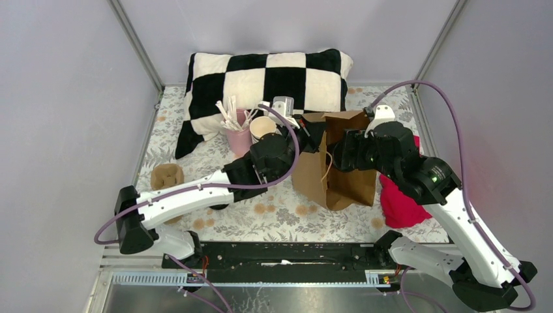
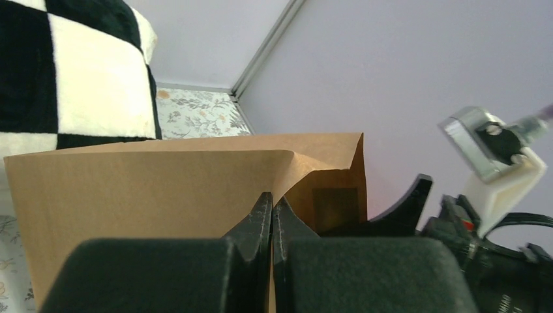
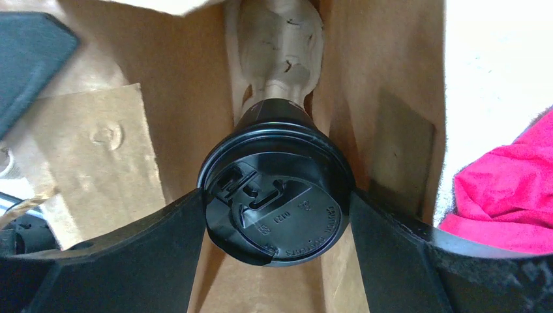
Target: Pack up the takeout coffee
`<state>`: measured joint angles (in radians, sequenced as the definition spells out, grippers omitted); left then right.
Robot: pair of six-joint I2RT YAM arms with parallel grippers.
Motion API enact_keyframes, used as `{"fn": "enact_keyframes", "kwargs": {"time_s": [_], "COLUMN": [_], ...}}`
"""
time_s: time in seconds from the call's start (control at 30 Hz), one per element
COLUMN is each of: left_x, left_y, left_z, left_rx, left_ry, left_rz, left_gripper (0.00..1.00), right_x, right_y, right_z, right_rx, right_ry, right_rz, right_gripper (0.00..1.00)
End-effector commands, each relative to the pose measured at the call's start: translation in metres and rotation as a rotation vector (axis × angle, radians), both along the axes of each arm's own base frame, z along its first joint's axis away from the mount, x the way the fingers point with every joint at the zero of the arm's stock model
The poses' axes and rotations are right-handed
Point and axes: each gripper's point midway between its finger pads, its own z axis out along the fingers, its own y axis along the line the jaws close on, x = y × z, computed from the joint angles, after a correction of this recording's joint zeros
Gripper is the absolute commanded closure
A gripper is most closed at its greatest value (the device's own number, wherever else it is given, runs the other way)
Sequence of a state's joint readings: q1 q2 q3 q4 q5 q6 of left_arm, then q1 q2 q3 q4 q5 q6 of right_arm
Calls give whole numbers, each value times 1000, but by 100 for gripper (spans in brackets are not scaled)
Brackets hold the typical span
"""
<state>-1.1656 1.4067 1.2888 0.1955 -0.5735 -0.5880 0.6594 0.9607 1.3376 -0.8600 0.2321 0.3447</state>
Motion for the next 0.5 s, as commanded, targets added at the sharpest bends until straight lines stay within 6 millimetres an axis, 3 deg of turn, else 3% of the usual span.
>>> {"fn": "enact_keyframes", "kwargs": {"time_s": [0.0, 0.23, 0.47], "left_x": [-17, -20, -16], "left_y": [5, 13, 15], "left_z": [39, 23, 29], "left_rx": [-98, -80, -95], "left_ry": [-100, -104, -112], "left_rz": [-90, -119, -150], "left_gripper": [100, 100, 100], "right_x": [6, 9, 18], "right_y": [11, 14, 14], "right_z": [5, -8, -2], "right_rx": [47, 35, 35], "right_ry": [-70, -59, -112], "right_rz": [39, 52, 32], "right_gripper": [18, 19, 19]}}
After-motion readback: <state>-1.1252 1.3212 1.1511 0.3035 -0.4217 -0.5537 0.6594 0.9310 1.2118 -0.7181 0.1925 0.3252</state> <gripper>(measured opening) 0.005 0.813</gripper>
